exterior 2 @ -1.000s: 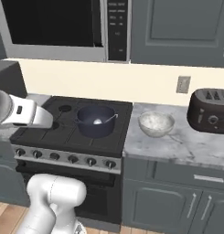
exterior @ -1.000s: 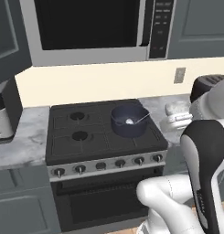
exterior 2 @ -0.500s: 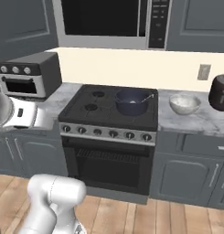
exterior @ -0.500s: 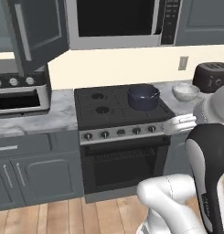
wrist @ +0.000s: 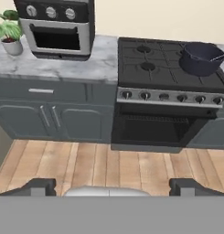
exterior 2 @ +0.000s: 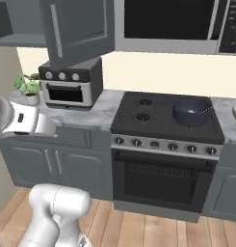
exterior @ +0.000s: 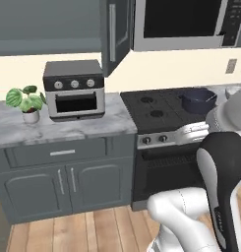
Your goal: Open the cabinet and move the ladle to the pot. Then close the cabinet.
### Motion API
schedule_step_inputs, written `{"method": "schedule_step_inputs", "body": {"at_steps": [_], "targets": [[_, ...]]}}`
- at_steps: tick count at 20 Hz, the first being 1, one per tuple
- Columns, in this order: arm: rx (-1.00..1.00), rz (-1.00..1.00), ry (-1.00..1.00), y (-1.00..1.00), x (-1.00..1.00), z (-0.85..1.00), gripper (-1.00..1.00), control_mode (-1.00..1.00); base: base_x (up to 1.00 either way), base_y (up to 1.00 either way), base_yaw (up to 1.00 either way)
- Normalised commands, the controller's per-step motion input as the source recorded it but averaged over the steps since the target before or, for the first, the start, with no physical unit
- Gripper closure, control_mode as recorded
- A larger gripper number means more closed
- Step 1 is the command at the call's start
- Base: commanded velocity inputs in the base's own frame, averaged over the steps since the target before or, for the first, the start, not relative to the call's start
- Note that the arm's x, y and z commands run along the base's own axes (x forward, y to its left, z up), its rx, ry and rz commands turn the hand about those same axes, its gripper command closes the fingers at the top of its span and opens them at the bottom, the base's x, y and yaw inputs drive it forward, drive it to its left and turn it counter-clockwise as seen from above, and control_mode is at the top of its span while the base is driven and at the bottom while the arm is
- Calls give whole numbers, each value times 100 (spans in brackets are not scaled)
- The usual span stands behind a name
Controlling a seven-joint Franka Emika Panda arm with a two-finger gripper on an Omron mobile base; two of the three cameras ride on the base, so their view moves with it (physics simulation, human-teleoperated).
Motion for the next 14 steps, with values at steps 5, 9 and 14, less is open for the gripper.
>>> {"method": "schedule_step_inputs", "body": {"at_steps": [5, 9, 14], "targets": [[0, 0, 0, 0, 0, 0, -100, 100, 25, 99, 0], [0, 0, 0, 0, 0, 0, -100, 100, 53, 66, 0], [0, 0, 0, 0, 0, 0, -100, 100, 80, 36, 0]]}}
